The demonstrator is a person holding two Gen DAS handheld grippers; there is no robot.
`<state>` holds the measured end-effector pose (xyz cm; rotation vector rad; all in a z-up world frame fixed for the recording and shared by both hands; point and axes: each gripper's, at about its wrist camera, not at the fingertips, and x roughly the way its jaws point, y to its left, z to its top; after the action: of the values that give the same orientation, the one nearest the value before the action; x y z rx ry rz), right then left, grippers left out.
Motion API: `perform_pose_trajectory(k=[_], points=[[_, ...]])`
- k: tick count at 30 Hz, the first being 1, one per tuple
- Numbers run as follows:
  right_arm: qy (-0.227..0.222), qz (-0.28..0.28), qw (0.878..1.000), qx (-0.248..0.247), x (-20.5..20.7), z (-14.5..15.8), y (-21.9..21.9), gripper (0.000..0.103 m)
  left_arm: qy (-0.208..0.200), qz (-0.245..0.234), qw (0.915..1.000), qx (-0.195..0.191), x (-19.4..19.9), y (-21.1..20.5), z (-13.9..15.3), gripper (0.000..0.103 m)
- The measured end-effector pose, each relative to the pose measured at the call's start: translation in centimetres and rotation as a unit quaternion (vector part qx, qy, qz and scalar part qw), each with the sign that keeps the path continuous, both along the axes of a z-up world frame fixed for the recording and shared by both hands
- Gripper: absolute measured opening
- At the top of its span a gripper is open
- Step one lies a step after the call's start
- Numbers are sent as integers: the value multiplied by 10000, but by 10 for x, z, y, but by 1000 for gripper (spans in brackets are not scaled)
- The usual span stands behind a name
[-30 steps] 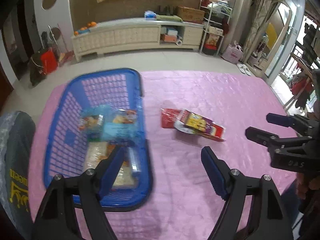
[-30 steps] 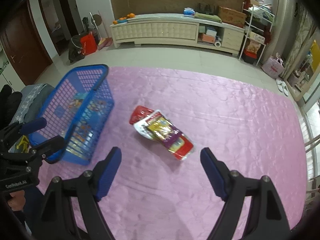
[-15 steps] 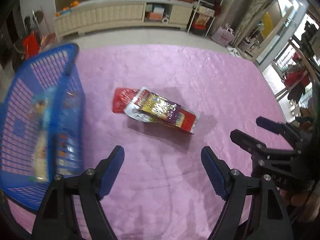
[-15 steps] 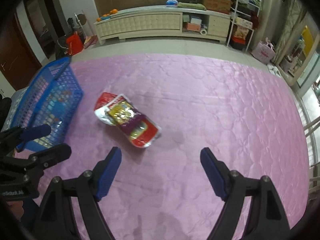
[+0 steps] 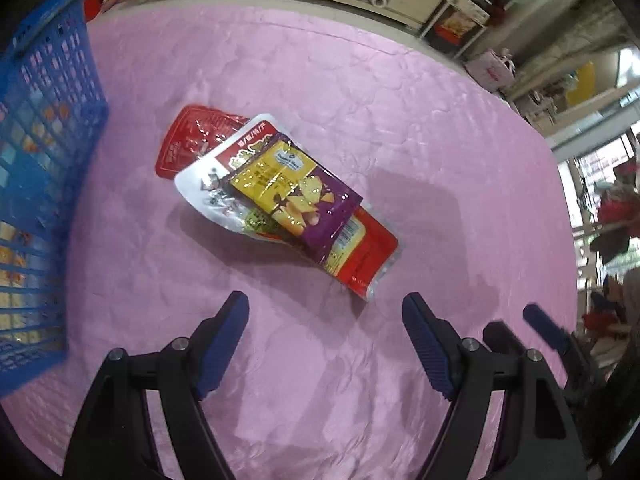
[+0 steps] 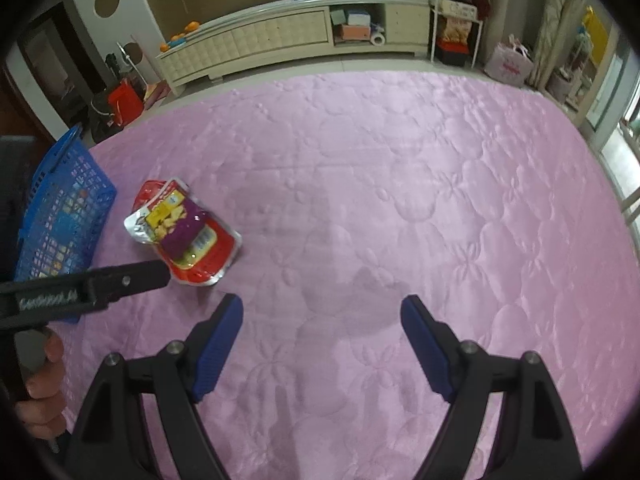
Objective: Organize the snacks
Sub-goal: 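Lower the left tool over the stacked red and purple snack packs, then grasp the red-and-white pouch with the left tool and lift it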
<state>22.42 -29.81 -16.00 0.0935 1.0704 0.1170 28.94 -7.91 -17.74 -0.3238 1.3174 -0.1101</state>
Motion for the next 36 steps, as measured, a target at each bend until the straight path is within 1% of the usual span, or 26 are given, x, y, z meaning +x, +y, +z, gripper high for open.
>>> perform_pose_trajectory(k=[5, 8, 9, 10, 12, 13, 14, 15, 19, 21, 22, 25, 28, 31, 36], points=[[78, -30, 9998, 205, 2, -13, -4, 84, -9, 126, 9996, 235, 10, -8, -10, 77], [137, -43, 9996, 252, 3, -16, -2, 84, -48, 276, 9993, 247, 18, -10, -16, 77], [136, -45, 9996, 254, 4, -16, -1, 84, -104, 300, 9993, 218, 18, -11, -18, 73], [123, -42, 9996, 253, 4, -16, -1, 84, -115, 272, 9993, 250, 19, -12, -17, 61], [99, -10, 9997, 245, 5, -14, 0, 84, -67, 131, 9988, 472, 18, -19, -20, 47], [91, -2, 9997, 237, 6, -15, 0, 84, -124, 19, 9979, 640, 17, -22, -18, 37], [93, 5, 9997, 235, 6, -16, 0, 85, -104, -116, 9972, 734, 17, -26, -18, 36], [112, -4, 9996, 243, 6, -17, 1, 85, -93, -182, 9969, 757, 18, -29, -16, 27], [203, -48, 9994, 289, 5, -22, 0, 85, -26, -467, 9952, 865, 15, -35, -15, 8], [220, -51, 9993, 283, 2, -21, 0, 85, -119, -643, 9929, 993, 9, -39, -11, 2], [217, -55, 9994, 276, 2, -20, 1, 85, -211, -780, 9908, 1088, 5, -41, -6, 1], [200, -83, 9995, 240, -3, -16, 4, 85, -478, -1115, 9845, 1265, -9, -48, 8, 0], [195, -118, 9994, 273, -9, -10, 7, 85, -708, -1276, 9801, 1346, -22, -48, 25, 0], [221, -129, 9992, 307, -15, -5, 10, 85, -853, -1318, 9788, 1318, -33, -40, 38, 0], [268, -83, 9992, 291, -20, 5, 21, 85, -1065, -1153, 9799, 1235, -45, -19, 55, 0]])
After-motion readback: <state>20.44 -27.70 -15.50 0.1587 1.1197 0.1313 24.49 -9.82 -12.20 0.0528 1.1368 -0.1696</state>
